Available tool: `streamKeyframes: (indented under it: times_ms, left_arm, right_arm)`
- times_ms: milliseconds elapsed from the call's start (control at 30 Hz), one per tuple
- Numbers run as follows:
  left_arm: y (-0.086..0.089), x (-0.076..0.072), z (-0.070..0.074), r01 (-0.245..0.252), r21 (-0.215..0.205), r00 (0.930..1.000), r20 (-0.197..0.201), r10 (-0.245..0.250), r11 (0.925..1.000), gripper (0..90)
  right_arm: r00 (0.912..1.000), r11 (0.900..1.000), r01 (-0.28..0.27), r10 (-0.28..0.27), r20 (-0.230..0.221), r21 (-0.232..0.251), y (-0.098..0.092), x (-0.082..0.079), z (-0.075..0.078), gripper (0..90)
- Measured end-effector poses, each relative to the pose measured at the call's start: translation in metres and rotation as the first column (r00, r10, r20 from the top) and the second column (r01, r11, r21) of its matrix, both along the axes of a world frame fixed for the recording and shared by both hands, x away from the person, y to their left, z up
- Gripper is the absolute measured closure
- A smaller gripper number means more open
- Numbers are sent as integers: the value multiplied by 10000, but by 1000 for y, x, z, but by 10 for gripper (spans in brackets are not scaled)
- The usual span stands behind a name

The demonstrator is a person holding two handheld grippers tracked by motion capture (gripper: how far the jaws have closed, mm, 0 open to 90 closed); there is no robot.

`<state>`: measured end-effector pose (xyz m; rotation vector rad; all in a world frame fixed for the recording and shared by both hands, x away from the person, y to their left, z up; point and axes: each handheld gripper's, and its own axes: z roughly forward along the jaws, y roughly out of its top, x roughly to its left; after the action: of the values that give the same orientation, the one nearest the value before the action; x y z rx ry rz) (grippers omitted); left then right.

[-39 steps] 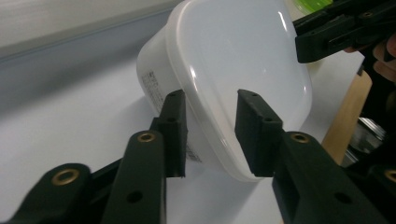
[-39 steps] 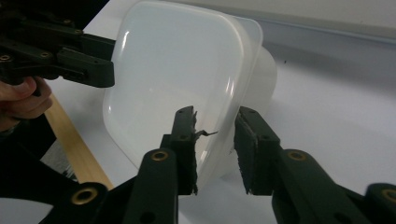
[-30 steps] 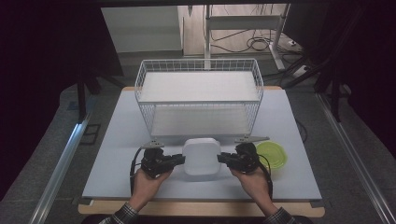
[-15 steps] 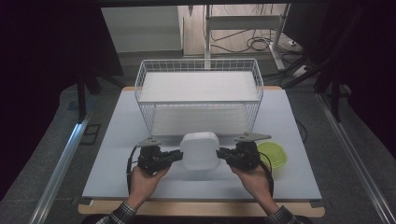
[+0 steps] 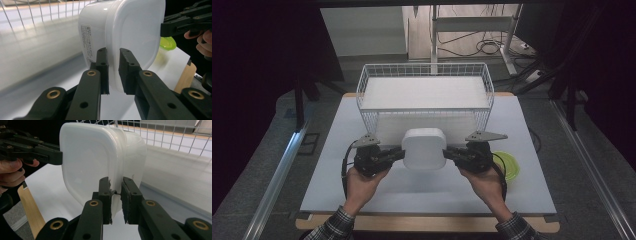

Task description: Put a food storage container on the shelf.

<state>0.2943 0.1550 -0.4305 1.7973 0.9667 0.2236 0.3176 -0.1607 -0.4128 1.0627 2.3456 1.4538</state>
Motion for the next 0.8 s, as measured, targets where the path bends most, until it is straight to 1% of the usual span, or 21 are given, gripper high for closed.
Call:
streamKeyframes:
  times_ms: [100,267,467,667,800]
  left_arm:
    - [1,1,9,-35,12,9998,189,35,10000,791]
    - [2,3,22,-74,2,9992,393,74,10000,790]
    - [4,5,35,-143,-47,9984,553,145,9999,790]
    - [7,8,48,-239,-94,9972,711,245,9997,788]
    - [8,11,57,-325,-122,9962,803,334,9994,788]
  right_arm:
    - [10000,9999,12,-13,77,110,1,1,7,787]
    - [9996,9998,6,-12,283,200,1,3,18,787]
    - [9989,9997,-45,33,458,243,3,8,33,787]
    - [9969,9997,-67,47,779,251,8,11,48,787]
    - [9961,9997,-84,63,875,247,10,14,58,787]
